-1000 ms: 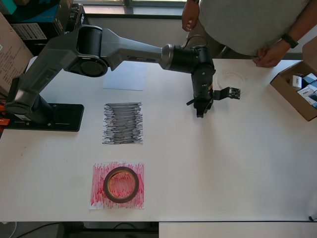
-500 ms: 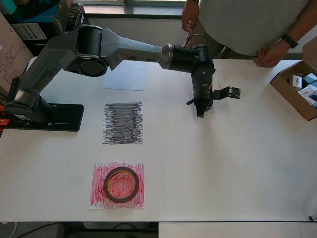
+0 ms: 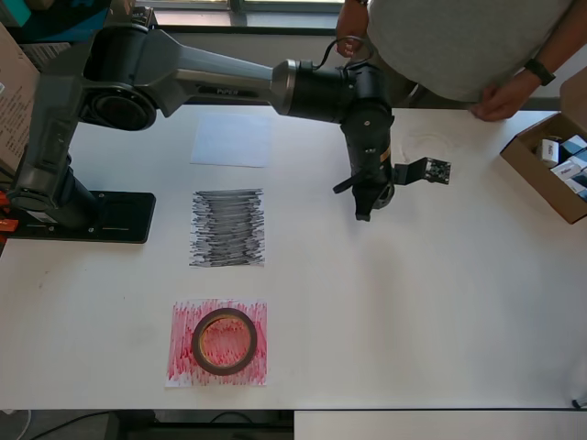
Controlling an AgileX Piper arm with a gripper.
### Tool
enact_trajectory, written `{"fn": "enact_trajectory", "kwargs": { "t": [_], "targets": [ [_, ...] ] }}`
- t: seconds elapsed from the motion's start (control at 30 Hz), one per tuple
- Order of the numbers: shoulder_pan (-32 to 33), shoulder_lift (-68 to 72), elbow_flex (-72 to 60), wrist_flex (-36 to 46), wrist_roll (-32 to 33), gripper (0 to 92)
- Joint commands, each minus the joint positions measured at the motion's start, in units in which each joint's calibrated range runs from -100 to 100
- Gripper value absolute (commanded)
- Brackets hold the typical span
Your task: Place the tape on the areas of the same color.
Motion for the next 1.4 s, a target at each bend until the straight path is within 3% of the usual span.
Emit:
{"fn": "enact_trajectory", "kwargs": {
  "t": [0.0, 0.27, 0.63, 0.93, 1.37],
  "targets": [
    [-2.27, -9.84, 13.64, -0.9, -4.33, 0.0],
    [-5.27, -27.43, 39.26, -13.21, -12.52, 0.0],
    [-4.01, -43.15, 71.15, -33.66, -22.75, 0.0],
    [-4.56, -44.27, 81.15, -44.18, -26.19, 0.0],
    [-4.48, -44.36, 82.97, -45.03, -26.19, 0.0]
  ]
}}
